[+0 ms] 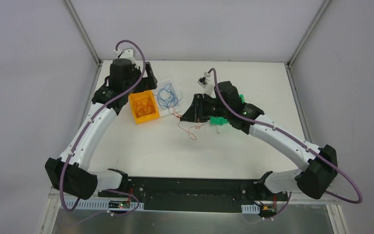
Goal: Untangle the cables
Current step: Place the cable in the bin, then pick up the cable at the center of the board.
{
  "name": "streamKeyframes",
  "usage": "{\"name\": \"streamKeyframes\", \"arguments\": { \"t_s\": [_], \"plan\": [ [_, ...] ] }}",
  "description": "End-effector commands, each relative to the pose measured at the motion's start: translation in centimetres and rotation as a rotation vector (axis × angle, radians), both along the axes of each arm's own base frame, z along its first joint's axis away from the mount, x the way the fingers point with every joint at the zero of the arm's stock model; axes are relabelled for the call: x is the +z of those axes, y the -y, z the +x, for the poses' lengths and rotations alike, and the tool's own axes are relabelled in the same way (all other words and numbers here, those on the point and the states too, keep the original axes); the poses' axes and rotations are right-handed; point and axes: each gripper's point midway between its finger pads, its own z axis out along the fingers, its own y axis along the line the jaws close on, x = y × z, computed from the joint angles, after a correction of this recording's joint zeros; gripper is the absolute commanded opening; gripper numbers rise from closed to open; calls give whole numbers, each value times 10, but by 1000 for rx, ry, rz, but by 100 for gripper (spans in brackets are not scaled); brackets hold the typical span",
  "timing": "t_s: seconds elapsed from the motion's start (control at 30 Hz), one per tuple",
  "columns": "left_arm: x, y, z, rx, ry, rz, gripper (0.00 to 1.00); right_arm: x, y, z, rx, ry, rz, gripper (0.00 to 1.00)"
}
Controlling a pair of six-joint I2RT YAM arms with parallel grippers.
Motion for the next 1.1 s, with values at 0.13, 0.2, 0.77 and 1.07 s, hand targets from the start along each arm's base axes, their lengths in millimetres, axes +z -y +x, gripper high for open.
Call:
{"name": "streamKeyframes", "arguments": {
  "t_s": [0.13, 0.2, 0.77, 1.07],
  "plan": [
    [-57, -15, -69, 88, -228, -69, 99, -25, 37, 45, -209, 46, -121, 83],
    [-68, -12, -80, 75, -249, -84, 99, -36, 56, 46, -259, 53, -150, 98],
    [-179, 95, -109, -138, -537, 243, 99, -49, 149, 35, -507, 207, -118, 99],
    [-220, 125, -91, -112, -581, 11, 99, -33, 161, 15, -515, 255, -38, 99]
  ]
}}
